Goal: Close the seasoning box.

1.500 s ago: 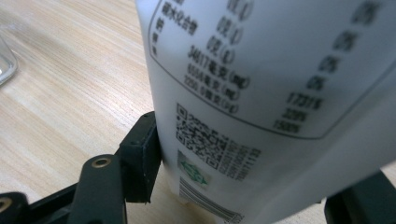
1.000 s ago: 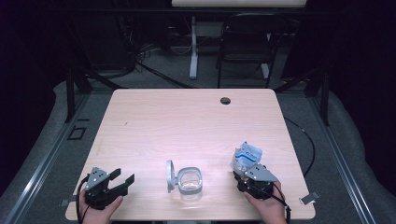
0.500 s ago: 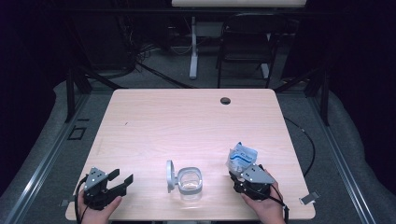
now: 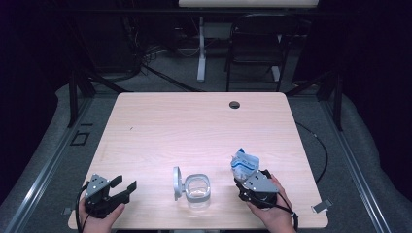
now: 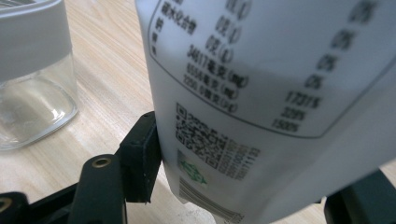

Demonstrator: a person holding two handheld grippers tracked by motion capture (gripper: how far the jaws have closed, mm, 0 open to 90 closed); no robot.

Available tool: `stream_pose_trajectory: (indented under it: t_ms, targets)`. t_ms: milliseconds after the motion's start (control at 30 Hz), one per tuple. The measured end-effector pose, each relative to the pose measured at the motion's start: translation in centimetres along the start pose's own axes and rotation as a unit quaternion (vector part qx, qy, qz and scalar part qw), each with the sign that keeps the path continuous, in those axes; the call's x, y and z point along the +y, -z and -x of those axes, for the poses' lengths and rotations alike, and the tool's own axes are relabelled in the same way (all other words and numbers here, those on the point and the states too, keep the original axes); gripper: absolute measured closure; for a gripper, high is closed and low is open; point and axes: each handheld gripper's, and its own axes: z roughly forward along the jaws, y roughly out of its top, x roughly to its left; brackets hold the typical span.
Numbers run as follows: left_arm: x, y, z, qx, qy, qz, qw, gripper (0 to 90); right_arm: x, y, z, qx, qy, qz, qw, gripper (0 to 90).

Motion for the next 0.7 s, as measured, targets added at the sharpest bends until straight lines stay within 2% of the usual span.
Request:
stream_pose_trajectory:
  t_ms: [167, 300, 367, 667, 700]
  targets:
    - [0.1, -0.1, 0.1, -0.001, -0.004, -0.001, 1.0000, 39.9, 0.3, -0.3, -0.2, 0.000, 0.009, -0.008, 0.9999, 37.4]
    - [0.1, 0.0, 0.1, 0.001, -0.004, 0.000, 1.0000, 39.9, 0.5, -0.5, -0.5, -0.002, 0.028, -0.017, 0.9994, 37.4]
    - [0.1, 0.0, 0.1, 0.001, -0.004, -0.001, 1.0000, 39.9, 0.8, -0.5, -0.8, -0.008, 0.050, -0.024, 0.9984, 37.4]
    - [0.1, 0.1, 0.0, 0.003, -0.002, 0.001, 1.0000, 39.9, 1.3, -0.8, -1.6, -0.013, 0.085, -0.028, 0.9959, 37.4]
    - [0.1, 0.1, 0.0, 0.002, -0.002, 0.002, 1.0000, 39.9, 1.4, -0.9, -1.8, -0.013, 0.095, -0.029, 0.9949, 37.4]
